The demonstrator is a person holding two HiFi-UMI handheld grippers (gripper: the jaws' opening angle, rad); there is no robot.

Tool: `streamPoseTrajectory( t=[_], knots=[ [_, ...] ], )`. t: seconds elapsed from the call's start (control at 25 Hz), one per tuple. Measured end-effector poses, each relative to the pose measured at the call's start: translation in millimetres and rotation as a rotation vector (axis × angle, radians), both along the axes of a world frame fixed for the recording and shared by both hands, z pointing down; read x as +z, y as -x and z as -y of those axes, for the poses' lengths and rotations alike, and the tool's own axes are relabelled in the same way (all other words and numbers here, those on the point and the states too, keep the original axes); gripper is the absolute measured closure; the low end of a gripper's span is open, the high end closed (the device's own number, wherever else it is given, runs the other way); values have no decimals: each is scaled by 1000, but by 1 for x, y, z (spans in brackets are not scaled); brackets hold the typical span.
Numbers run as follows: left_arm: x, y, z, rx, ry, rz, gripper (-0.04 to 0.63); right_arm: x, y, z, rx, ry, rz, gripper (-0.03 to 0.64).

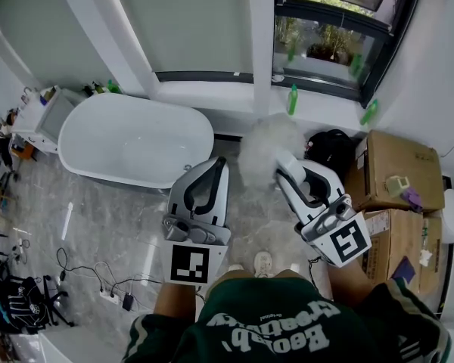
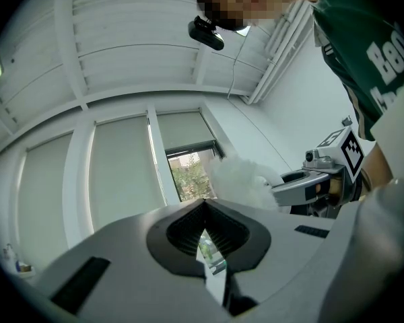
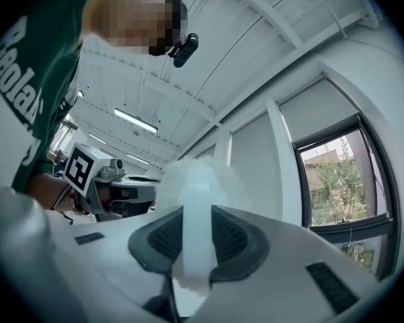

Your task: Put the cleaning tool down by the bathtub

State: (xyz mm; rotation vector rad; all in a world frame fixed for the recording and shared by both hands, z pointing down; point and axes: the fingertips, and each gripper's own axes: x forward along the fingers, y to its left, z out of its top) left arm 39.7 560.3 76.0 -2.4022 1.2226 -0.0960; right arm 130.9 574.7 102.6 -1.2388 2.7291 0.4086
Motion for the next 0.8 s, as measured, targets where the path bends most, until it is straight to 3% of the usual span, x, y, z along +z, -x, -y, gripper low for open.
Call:
streamPoseTrajectory(
  t=[0.32, 0.8],
  knots=[
    [4, -11, 8, -11, 17, 3, 586, -5, -11, 4, -33, -42, 27, 523],
    [0, -21, 7, 8, 0, 20, 586, -1, -19, 6, -35, -26, 35, 523]
  ],
)
